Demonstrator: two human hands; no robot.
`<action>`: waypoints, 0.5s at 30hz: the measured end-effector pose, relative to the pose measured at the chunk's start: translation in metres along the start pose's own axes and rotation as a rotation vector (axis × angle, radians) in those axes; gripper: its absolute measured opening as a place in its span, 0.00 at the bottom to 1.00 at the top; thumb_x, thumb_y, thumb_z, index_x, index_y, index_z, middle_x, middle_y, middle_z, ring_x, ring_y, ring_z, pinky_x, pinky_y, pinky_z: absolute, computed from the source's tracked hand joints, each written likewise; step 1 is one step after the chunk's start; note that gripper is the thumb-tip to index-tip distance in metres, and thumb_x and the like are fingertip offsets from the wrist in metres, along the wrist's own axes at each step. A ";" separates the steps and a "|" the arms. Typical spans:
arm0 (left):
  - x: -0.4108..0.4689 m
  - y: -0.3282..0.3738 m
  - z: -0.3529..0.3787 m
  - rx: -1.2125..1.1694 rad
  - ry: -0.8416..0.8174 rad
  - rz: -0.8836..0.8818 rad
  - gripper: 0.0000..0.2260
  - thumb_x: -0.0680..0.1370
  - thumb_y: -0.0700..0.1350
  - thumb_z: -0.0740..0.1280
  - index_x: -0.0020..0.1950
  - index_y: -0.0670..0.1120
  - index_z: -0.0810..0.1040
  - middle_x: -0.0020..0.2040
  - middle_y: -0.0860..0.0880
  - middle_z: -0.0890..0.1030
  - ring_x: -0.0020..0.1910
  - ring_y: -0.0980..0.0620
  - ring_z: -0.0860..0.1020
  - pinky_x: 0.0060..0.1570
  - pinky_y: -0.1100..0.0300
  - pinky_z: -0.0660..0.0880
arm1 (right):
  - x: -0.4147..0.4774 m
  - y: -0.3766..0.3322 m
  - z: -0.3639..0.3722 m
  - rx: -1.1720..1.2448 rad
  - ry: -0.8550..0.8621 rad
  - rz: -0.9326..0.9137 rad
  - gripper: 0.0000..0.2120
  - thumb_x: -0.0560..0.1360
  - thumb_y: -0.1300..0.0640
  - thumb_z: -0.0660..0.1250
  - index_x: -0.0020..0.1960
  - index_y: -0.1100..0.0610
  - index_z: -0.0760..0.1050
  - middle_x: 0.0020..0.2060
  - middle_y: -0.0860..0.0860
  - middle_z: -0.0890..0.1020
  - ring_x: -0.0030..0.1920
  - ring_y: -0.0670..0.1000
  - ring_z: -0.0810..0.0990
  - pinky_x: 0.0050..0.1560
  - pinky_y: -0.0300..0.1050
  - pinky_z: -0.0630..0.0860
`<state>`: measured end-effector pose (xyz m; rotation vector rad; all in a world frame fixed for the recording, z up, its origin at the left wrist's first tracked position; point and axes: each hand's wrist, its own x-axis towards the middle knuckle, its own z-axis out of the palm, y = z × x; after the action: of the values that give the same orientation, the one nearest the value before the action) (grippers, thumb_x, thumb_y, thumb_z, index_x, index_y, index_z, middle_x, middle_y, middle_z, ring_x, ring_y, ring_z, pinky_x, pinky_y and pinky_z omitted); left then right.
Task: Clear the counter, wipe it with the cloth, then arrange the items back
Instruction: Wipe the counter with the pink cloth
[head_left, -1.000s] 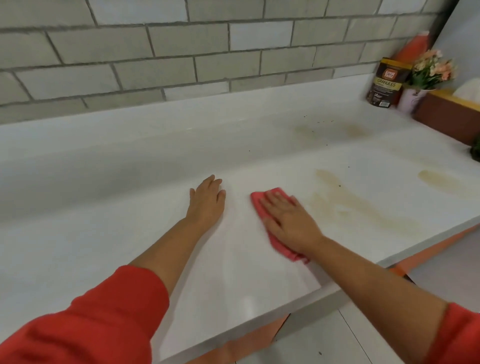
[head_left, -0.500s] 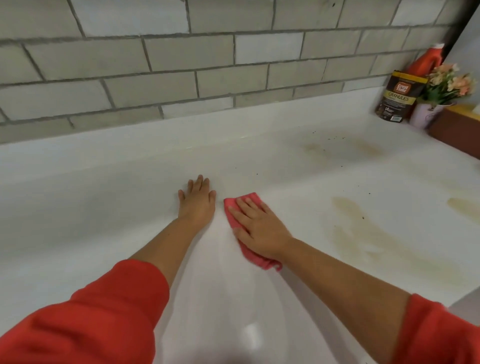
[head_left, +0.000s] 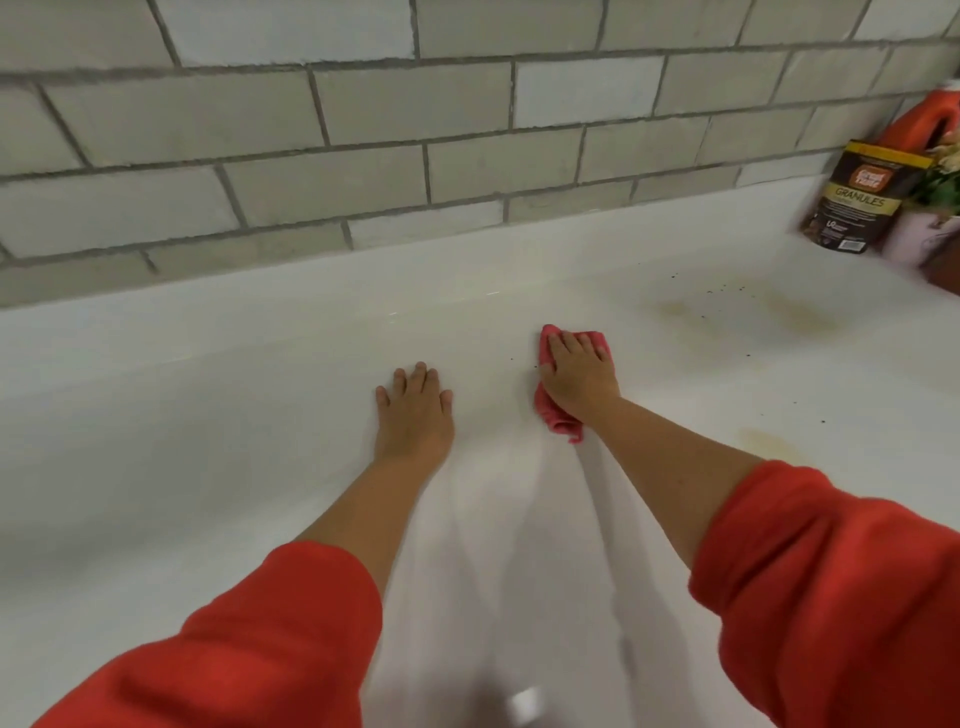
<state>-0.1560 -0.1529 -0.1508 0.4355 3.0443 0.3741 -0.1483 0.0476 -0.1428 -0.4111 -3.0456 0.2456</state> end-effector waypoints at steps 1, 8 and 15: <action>0.001 -0.001 0.001 0.001 0.001 0.003 0.22 0.83 0.48 0.45 0.76 0.43 0.53 0.78 0.47 0.52 0.77 0.45 0.48 0.74 0.47 0.45 | 0.006 -0.004 -0.001 0.015 -0.001 -0.058 0.24 0.81 0.53 0.48 0.76 0.56 0.55 0.75 0.51 0.61 0.74 0.52 0.57 0.76 0.49 0.48; 0.003 -0.001 0.004 -0.005 0.026 0.002 0.22 0.83 0.47 0.46 0.76 0.43 0.53 0.78 0.47 0.52 0.77 0.45 0.48 0.74 0.46 0.46 | -0.020 -0.019 -0.006 0.112 -0.170 -0.473 0.23 0.80 0.58 0.52 0.75 0.51 0.58 0.75 0.46 0.59 0.76 0.46 0.53 0.74 0.39 0.45; 0.000 0.000 0.002 -0.014 0.014 0.004 0.22 0.83 0.47 0.46 0.76 0.43 0.53 0.78 0.47 0.52 0.77 0.45 0.48 0.74 0.47 0.45 | -0.084 0.068 -0.022 0.110 -0.099 -0.654 0.32 0.76 0.40 0.48 0.71 0.59 0.66 0.70 0.52 0.67 0.72 0.50 0.63 0.71 0.30 0.47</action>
<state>-0.1561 -0.1519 -0.1524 0.4405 3.0530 0.4008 -0.0484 0.0929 -0.1352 0.6119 -3.0309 0.3919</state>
